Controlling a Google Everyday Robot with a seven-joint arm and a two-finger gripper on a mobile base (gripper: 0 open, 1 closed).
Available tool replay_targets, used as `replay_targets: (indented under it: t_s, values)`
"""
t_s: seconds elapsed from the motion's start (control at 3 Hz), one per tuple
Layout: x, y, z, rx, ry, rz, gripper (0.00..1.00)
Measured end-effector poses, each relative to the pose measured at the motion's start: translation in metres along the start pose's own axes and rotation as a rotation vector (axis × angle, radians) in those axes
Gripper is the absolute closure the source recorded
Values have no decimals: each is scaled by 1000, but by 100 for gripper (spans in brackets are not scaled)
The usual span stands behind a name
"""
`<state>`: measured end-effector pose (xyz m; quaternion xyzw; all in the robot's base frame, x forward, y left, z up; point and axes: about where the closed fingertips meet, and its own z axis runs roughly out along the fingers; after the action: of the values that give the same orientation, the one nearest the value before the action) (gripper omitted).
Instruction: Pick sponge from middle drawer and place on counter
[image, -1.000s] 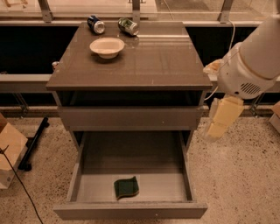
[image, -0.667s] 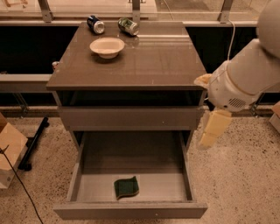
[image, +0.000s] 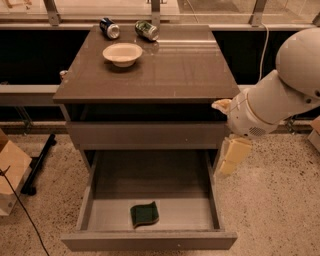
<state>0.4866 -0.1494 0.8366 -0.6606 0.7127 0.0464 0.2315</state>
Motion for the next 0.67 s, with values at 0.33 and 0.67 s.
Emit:
replay_targets:
  t_s: [0.33,0.67]
  values:
    - [-8,4,22,-9,-7,-20,0]
    - [-13,9,56,-10,-48,-26,0]
